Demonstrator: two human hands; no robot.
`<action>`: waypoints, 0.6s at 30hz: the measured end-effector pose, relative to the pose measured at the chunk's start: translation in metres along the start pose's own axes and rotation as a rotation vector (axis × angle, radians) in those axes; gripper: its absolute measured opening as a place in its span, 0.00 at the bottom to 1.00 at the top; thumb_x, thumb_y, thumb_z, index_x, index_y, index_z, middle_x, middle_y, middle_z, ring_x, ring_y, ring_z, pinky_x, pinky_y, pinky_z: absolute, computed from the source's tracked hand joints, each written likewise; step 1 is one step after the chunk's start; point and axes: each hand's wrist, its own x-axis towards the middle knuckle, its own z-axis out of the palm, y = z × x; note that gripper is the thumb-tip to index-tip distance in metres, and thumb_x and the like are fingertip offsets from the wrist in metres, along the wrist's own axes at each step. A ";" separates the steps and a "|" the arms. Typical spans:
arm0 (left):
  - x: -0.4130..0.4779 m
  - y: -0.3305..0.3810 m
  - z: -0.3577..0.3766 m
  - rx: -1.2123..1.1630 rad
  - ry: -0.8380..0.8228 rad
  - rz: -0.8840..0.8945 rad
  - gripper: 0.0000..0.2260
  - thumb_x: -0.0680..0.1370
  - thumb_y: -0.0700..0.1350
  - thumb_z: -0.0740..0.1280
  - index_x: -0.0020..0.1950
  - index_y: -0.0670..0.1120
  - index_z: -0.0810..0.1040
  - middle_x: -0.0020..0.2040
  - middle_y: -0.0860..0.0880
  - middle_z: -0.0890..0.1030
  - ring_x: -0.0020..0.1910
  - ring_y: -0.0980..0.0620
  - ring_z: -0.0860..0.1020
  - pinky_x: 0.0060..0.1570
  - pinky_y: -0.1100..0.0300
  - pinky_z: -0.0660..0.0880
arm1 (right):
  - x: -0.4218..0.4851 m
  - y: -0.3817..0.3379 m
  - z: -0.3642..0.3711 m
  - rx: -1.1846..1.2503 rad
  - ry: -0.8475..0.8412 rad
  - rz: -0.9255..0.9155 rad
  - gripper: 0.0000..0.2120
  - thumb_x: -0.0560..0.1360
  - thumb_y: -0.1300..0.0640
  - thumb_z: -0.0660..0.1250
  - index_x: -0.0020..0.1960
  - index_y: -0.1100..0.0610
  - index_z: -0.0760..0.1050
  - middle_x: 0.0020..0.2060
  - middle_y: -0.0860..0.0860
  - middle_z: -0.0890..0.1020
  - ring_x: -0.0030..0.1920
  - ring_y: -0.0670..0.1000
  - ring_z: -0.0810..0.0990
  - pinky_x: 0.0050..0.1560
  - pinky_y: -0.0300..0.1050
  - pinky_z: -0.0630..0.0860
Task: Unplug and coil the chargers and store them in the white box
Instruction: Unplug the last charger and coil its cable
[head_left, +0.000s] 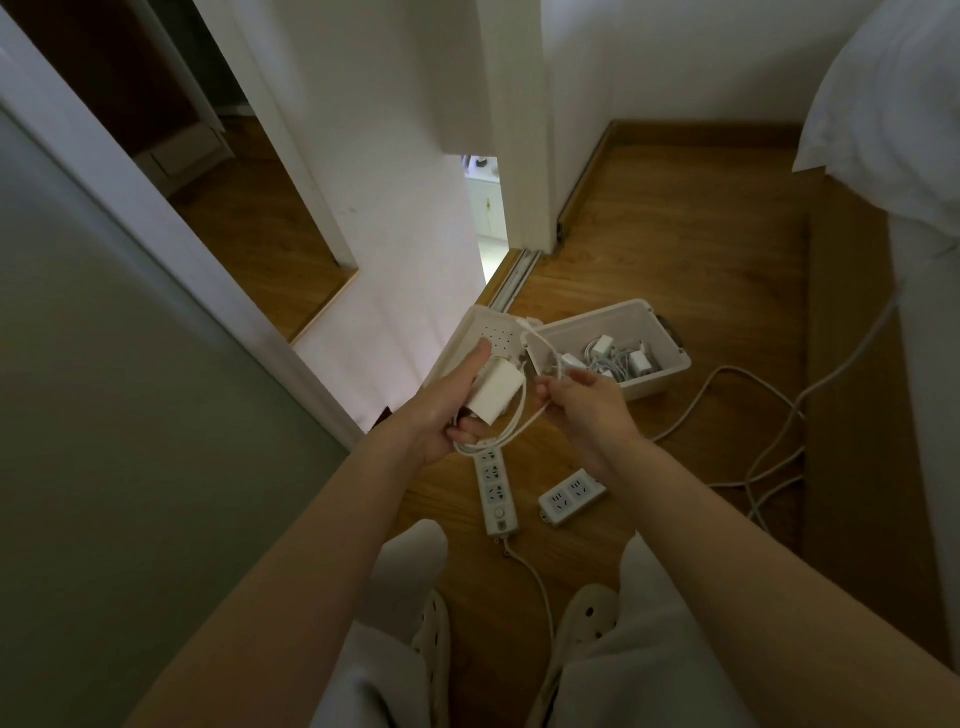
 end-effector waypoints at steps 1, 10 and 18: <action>0.001 -0.001 -0.001 -0.011 0.002 -0.003 0.32 0.76 0.64 0.55 0.70 0.41 0.67 0.35 0.48 0.69 0.21 0.60 0.62 0.18 0.70 0.57 | 0.000 -0.002 -0.001 -0.001 0.015 -0.030 0.18 0.78 0.69 0.57 0.66 0.60 0.64 0.44 0.55 0.77 0.37 0.46 0.74 0.41 0.41 0.76; 0.003 0.004 -0.008 -0.494 0.033 -0.008 0.27 0.77 0.65 0.54 0.56 0.42 0.73 0.36 0.47 0.71 0.19 0.60 0.64 0.17 0.73 0.56 | 0.008 0.000 -0.015 -0.663 0.093 -0.372 0.10 0.78 0.57 0.62 0.44 0.60 0.79 0.33 0.49 0.77 0.34 0.46 0.72 0.39 0.42 0.72; 0.002 0.002 -0.010 -0.676 0.017 -0.026 0.31 0.77 0.64 0.56 0.72 0.44 0.66 0.40 0.47 0.73 0.20 0.59 0.65 0.18 0.73 0.57 | 0.012 0.001 -0.018 -0.696 -0.033 -0.340 0.10 0.78 0.60 0.61 0.56 0.58 0.79 0.35 0.48 0.76 0.35 0.44 0.71 0.41 0.40 0.71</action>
